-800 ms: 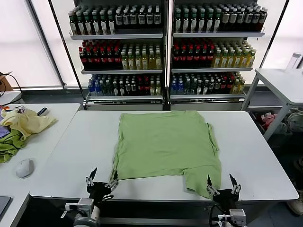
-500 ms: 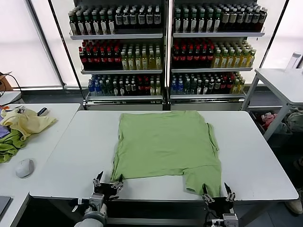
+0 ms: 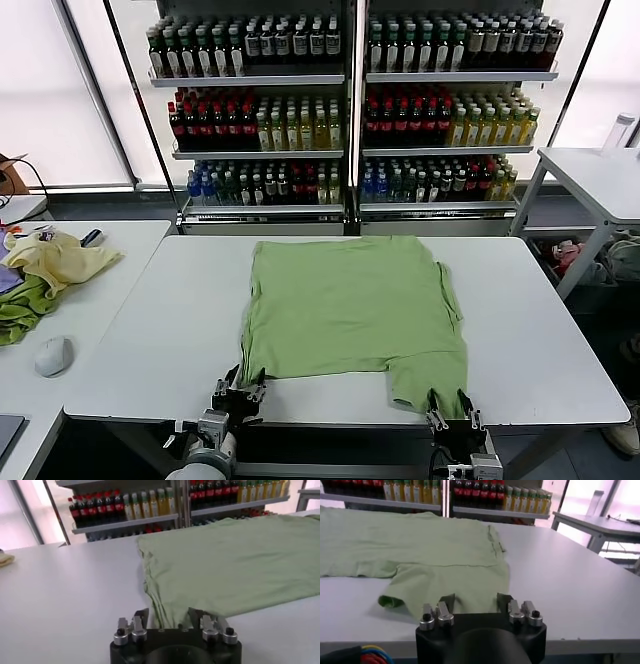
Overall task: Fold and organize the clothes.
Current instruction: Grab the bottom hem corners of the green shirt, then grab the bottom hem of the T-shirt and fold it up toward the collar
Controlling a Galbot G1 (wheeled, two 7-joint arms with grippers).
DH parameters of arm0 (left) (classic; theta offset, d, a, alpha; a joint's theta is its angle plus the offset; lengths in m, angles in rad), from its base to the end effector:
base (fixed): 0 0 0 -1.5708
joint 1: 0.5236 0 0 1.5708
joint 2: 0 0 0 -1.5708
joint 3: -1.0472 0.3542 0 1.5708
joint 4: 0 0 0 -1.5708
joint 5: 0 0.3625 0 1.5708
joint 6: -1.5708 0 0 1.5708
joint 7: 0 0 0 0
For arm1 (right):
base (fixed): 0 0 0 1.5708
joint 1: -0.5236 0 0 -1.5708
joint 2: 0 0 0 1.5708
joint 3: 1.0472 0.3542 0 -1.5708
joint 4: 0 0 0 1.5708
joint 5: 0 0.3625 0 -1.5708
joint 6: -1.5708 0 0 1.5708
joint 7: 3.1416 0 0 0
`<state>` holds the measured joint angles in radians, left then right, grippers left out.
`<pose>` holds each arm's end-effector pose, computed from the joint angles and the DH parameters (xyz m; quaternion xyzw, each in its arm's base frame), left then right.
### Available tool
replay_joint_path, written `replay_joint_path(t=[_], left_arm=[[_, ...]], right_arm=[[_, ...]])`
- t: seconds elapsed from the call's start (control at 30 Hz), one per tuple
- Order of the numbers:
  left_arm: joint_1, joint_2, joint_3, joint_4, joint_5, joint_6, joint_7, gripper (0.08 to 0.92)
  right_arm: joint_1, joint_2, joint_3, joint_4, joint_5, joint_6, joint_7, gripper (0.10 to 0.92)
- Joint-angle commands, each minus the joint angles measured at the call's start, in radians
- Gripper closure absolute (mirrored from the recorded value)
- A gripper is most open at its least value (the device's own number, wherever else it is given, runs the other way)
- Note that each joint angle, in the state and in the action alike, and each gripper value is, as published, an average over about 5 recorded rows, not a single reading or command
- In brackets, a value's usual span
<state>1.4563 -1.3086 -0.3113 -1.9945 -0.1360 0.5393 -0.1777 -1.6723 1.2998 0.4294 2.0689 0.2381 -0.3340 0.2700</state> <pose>0.2104 -0.0141 -0.3269 -0.0553 -0.9573 -0.0729 0.2742 0.1503 -0.0196 -0.3335 -0.0250 -0.9690 0.0220 0.2447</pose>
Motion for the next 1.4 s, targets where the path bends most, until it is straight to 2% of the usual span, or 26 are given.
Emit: replay_joint_path(t=[0.03, 0.17, 0.27, 0.47, 0.67, 0.87, 1.2, 1.4], left_arm=[[0.014, 0.016, -0.014, -0.012, -0.089, 0.034, 0.014, 0.718], [0.014, 0.027, -0.032, -0.018, -0.154, 0.02, 0.026, 0.836], [0.019, 0.036, -0.049, -0.041, -0.201, -0.008, 0.033, 0.888], [0.029, 0.068, -0.1, -0.128, -0.293, -0.088, 0.052, 0.896], [0.01, 0.115, -0.133, -0.169, -0.341, -0.119, 0.066, 0.896], [-0.035, 0.134, -0.125, -0.138, -0.355, -0.127, 0.062, 0.896], [-0.221, 0.194, -0.086, 0.026, -0.423, -0.133, 0.05, 0.896], [-0.302, 0.182, -0.019, 0.097, -0.429, -0.138, 0.025, 0.896]], right_arm=[[-0.003, -0.003, -0.003, 0.011, 0.079, -0.021, -0.001, 0.64], [-0.004, -0.015, 0.005, 0.035, 0.11, -0.017, -0.017, 0.727], [-0.004, -0.025, 0.012, 0.053, 0.113, 0.007, -0.033, 0.791], [0.012, -0.061, 0.049, 0.117, 0.104, 0.067, -0.062, 0.892], [0.053, -0.107, 0.067, 0.147, 0.104, 0.1, -0.076, 0.9], [0.152, -0.135, 0.05, 0.099, 0.108, 0.101, -0.075, 0.9], [0.443, -0.192, -0.011, -0.113, 0.14, 0.086, -0.073, 0.9], [0.585, -0.222, -0.08, -0.226, 0.157, 0.073, -0.076, 0.9]])
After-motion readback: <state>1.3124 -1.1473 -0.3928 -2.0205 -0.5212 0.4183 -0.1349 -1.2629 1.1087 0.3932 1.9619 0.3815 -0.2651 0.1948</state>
